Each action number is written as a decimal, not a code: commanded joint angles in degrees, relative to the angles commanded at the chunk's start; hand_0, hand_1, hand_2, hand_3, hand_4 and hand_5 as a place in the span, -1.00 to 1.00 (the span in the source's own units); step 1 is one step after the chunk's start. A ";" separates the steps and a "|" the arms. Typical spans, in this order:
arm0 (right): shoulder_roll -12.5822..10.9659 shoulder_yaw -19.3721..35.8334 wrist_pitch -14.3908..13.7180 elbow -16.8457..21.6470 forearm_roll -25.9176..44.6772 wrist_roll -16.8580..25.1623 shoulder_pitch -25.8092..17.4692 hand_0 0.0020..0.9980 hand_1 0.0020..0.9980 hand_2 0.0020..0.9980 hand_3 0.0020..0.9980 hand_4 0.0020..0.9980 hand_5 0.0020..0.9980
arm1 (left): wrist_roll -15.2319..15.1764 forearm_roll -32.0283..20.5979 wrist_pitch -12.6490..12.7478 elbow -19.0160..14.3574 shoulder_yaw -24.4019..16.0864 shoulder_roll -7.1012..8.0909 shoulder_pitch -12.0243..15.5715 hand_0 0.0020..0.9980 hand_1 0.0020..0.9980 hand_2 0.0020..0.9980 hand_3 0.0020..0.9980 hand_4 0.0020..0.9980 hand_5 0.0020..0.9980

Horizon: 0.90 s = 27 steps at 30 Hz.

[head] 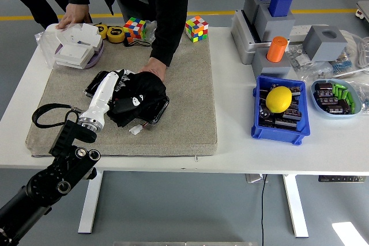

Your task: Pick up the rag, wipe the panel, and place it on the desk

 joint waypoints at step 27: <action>0.05 -0.02 0.07 0.01 0.32 0.02 0.25 0.06 0.11 -0.02 0.04 0.77 -0.31 | -5.10 5.53 3.08 22.81 -17.19 -1.87 -9.23 -0.54 -0.38 -0.27 0.14 0.39 -1.00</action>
